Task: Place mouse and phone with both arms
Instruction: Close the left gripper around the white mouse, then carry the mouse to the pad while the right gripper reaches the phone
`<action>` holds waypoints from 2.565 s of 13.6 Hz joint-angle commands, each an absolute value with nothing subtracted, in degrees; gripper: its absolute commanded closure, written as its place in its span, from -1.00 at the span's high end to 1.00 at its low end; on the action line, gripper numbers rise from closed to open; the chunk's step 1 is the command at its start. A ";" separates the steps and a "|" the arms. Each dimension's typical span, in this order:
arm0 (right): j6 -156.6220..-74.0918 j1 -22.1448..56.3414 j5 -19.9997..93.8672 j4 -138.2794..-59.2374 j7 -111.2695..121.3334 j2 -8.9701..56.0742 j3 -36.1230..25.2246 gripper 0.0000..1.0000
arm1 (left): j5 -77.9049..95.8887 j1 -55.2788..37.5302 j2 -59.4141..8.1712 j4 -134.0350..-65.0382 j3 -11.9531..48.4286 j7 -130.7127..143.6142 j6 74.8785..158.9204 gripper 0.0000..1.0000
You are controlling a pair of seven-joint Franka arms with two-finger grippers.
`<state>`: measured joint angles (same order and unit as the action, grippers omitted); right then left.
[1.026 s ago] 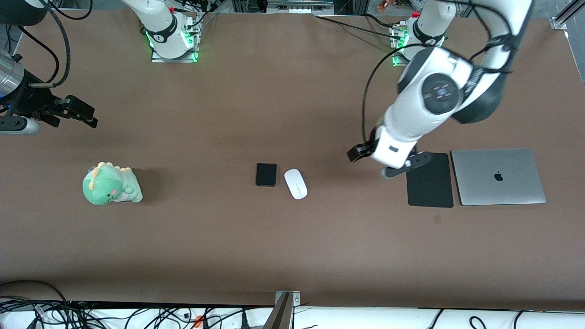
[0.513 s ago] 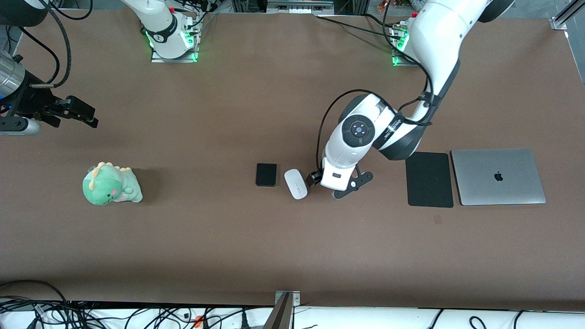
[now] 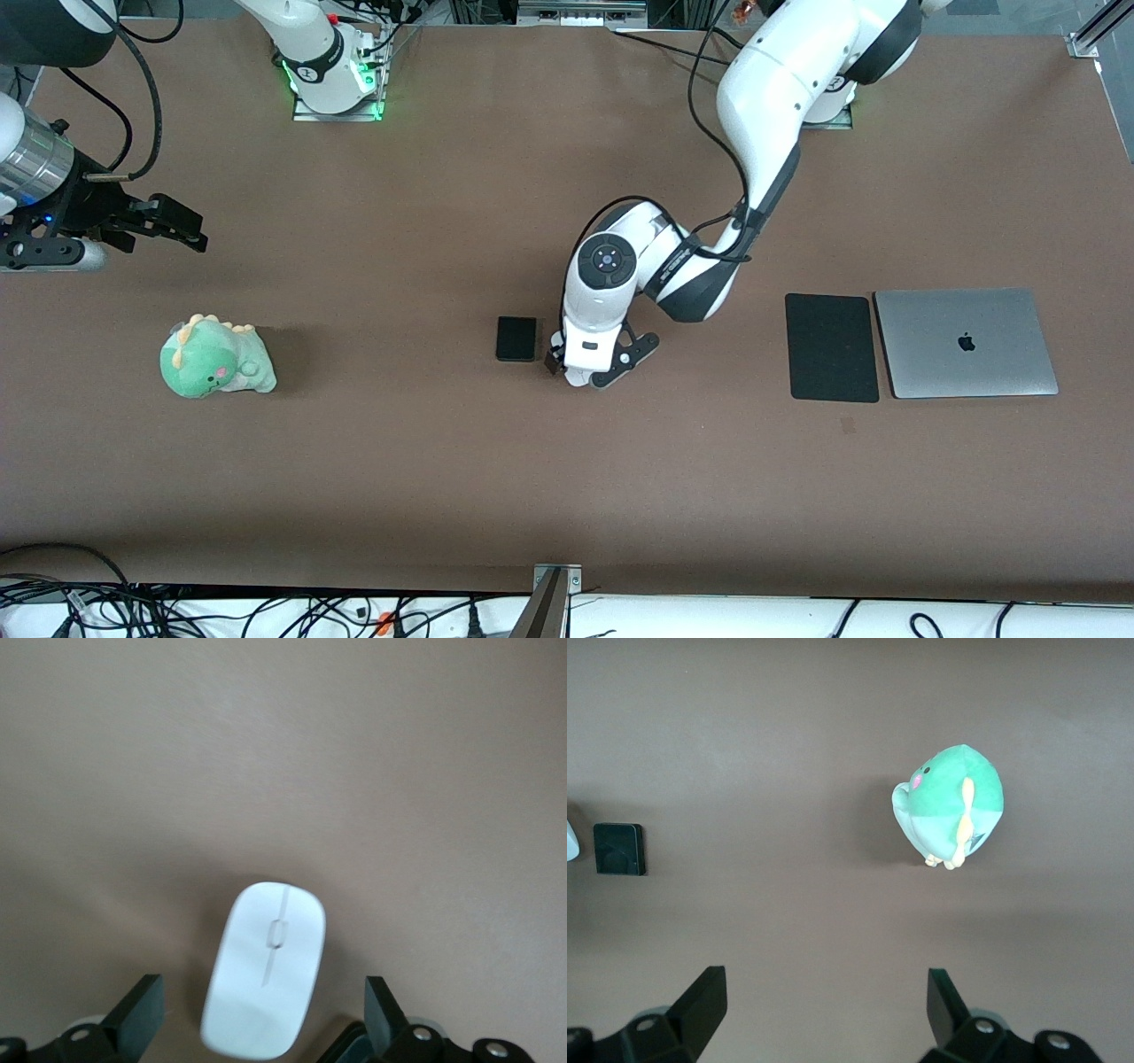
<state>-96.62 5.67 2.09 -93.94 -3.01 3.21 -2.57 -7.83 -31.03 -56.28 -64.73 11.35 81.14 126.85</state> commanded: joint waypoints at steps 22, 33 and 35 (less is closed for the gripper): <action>-98.87 9.75 2.11 -94.39 -3.43 6.41 -2.46 1.00 | -8.88 -28.84 -58.54 -63.02 9.23 63.93 125.69 -0.97; -109.41 19.94 2.64 -94.83 -20.64 14.84 -2.46 1.00 | -8.44 -8.81 -41.67 -83.21 11.87 29.13 119.44 -1.00; -111.61 21.87 2.64 -94.83 -23.89 16.43 -2.46 1.00 | -8.53 -3.72 -39.74 -86.82 11.87 19.65 119.36 -1.00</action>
<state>-109.71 20.20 2.11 -94.79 -20.61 15.29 -2.20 -7.88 -8.96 -44.99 -78.69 10.87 28.13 118.86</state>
